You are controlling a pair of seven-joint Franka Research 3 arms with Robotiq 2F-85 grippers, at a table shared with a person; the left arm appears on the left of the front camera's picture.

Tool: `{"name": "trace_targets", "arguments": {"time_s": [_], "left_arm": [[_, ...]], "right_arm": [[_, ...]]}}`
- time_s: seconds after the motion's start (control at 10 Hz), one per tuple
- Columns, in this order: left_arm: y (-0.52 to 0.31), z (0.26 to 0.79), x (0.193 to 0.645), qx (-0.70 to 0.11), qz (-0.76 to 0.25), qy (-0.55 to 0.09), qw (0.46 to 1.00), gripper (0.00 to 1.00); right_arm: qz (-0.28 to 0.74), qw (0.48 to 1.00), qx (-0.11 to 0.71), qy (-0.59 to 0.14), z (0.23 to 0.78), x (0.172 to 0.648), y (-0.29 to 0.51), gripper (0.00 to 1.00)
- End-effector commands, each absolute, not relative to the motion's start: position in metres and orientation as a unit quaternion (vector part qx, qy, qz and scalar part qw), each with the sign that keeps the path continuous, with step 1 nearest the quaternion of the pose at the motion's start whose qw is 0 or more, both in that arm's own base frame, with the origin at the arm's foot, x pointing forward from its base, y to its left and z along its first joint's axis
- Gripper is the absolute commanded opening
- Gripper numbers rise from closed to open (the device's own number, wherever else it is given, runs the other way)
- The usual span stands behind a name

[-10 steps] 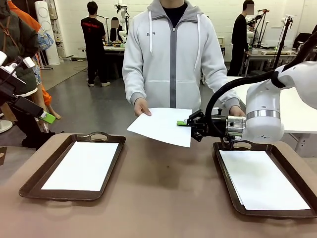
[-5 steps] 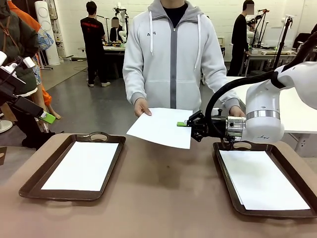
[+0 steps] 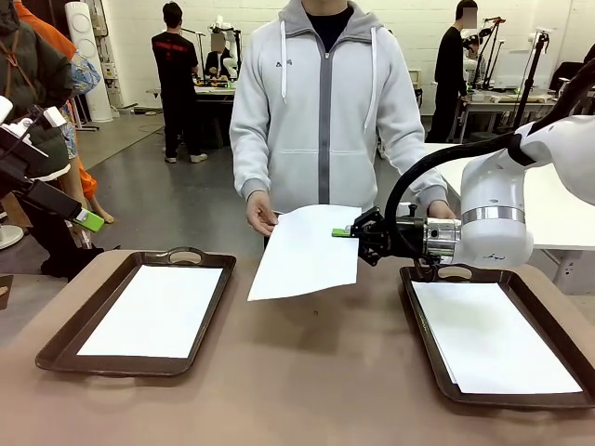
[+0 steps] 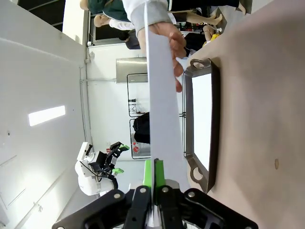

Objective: Sort the A4 documents.
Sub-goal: Receive the A4 Paper, then place the A4 Paper in the designated Handle tray.

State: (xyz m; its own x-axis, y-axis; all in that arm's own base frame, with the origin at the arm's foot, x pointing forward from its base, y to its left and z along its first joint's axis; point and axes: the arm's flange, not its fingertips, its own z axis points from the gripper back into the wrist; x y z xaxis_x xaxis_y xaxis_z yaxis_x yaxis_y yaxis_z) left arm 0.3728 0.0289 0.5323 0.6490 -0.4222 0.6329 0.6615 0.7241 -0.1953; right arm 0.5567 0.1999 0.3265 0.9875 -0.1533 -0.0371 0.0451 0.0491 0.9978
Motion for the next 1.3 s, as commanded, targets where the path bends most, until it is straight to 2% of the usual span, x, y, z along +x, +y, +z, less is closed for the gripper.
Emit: {"name": "trace_targets", "arguments": {"time_s": [0.0, 1.2], "left_arm": [[0.0294, 0.5324, 0.3730, -0.209, -0.307, -0.286, 0.883, 1.00], [0.0294, 0.5324, 0.3730, -0.209, -0.307, -0.286, 0.883, 1.00]], "right_arm": [[-0.068, 0.723, 0.687, -0.039, 0.3264, 0.5565, 0.2002, 0.00], [-0.068, 0.723, 0.687, -0.039, 0.3264, 0.5565, 0.2002, 0.00]]}}
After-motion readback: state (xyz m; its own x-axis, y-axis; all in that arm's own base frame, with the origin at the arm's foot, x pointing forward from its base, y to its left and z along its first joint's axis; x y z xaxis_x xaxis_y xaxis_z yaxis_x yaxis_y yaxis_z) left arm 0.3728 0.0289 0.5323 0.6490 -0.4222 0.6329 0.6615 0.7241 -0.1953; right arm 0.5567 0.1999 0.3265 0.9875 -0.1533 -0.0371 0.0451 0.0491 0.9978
